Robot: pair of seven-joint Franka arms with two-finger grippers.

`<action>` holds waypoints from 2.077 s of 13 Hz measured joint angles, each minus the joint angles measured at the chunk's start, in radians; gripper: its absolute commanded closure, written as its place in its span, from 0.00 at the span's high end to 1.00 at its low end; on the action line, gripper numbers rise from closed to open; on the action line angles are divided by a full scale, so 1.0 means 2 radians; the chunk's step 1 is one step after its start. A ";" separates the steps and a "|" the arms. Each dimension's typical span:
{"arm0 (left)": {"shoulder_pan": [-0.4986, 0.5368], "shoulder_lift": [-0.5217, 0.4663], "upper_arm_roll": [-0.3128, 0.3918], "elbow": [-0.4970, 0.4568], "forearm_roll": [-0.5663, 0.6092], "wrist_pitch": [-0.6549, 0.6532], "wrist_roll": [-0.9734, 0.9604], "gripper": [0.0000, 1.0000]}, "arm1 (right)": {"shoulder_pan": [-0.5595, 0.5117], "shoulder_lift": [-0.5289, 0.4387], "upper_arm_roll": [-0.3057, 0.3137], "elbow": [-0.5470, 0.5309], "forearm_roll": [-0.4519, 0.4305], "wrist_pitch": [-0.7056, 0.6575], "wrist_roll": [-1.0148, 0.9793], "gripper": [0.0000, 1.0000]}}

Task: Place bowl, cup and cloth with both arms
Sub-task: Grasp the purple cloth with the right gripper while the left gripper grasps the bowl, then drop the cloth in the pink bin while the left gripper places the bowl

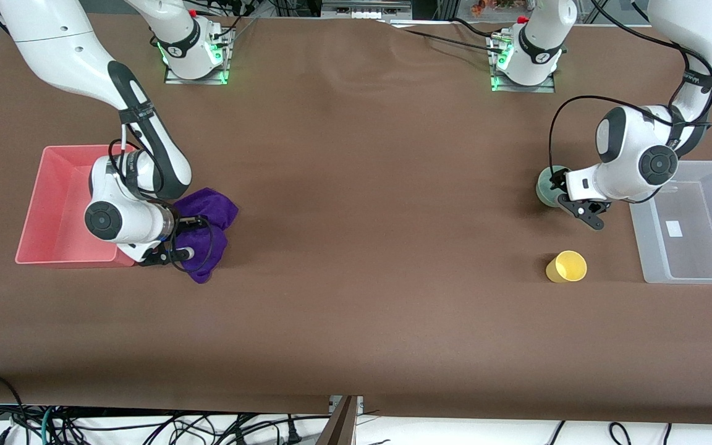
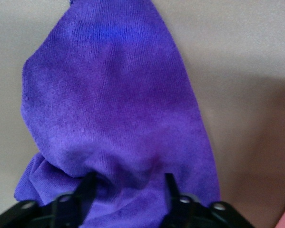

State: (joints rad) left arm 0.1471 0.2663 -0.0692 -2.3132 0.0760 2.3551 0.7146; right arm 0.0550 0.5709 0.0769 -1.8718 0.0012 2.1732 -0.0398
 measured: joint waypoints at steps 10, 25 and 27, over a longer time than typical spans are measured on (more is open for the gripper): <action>0.017 0.029 -0.001 0.006 0.000 0.046 0.116 0.00 | 0.000 -0.005 0.000 0.076 0.000 -0.122 -0.002 0.00; 0.217 0.099 0.008 0.315 0.058 -0.186 0.287 0.00 | -0.014 -0.040 -0.159 0.291 -0.049 -0.472 -0.248 0.00; 0.236 0.157 0.007 0.331 0.058 -0.125 0.296 0.21 | -0.019 -0.032 -0.178 0.266 -0.050 -0.451 -0.252 0.00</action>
State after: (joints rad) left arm 0.6194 0.5810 -0.0546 -1.6504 0.1921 2.1047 1.3062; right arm 0.0174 0.5076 -0.2781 -1.3389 -0.0997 1.2718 -0.5442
